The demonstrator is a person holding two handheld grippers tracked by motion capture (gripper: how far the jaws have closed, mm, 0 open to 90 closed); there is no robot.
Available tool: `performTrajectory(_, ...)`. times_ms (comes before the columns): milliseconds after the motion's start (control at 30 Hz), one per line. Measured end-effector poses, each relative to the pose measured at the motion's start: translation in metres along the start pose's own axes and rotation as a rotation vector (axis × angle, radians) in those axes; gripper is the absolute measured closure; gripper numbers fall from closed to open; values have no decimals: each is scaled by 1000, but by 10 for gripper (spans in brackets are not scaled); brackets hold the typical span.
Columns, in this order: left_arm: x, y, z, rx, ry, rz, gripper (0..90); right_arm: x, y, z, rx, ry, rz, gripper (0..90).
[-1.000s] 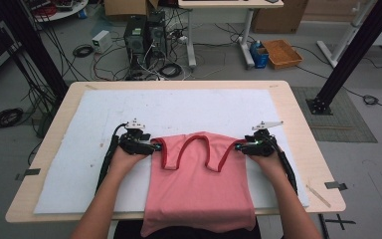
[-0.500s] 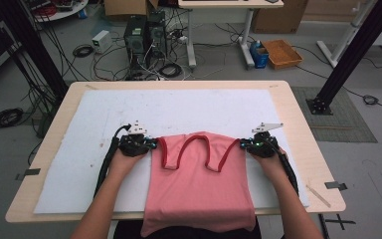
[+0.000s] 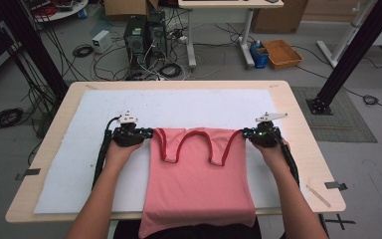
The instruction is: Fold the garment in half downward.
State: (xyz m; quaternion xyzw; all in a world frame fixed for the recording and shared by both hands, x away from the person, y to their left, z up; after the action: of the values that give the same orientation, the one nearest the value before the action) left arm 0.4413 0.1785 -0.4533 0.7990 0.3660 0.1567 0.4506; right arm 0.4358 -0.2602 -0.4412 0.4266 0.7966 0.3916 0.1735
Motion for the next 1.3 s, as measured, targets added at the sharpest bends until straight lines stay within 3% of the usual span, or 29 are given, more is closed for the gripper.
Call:
performTrajectory(200,12,17,4,0,16,10,836,-7,23,3,-32,-5,3,837)
performTrajectory(300,18,27,5,-23,18,-7,836,-12,34,5,-28,-21,3,837)
performTrajectory(600,35,63,3,-69,47,-6,836,-27,73,4,-95,-68,44,837)
performTrajectory(700,33,63,2,-89,30,-11,836,-26,80,5,-91,-66,34,836)
performTrajectory(867,30,55,3,-89,19,-9,835,-25,75,5,-88,-51,31,836)
performTrajectory(1000,30,50,0,-96,4,-15,834,-27,66,3,-84,-18,59,835)
performTrajectory(1300,23,41,-11,-124,-23,-2,833,-15,69,-4,-96,18,18,835)
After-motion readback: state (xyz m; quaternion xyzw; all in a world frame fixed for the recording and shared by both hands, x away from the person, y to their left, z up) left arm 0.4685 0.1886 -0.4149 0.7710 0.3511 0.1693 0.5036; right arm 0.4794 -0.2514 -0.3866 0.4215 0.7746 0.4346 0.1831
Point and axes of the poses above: each handheld gripper's, and its own axes: z roughly forward along the jaws, y roughly out of its top, x roughly to its left, the point moved 3 cm from there along z, roughly forward along the jaws, and after that the axes turned 2 degrees about z, right-handed, at the moved point
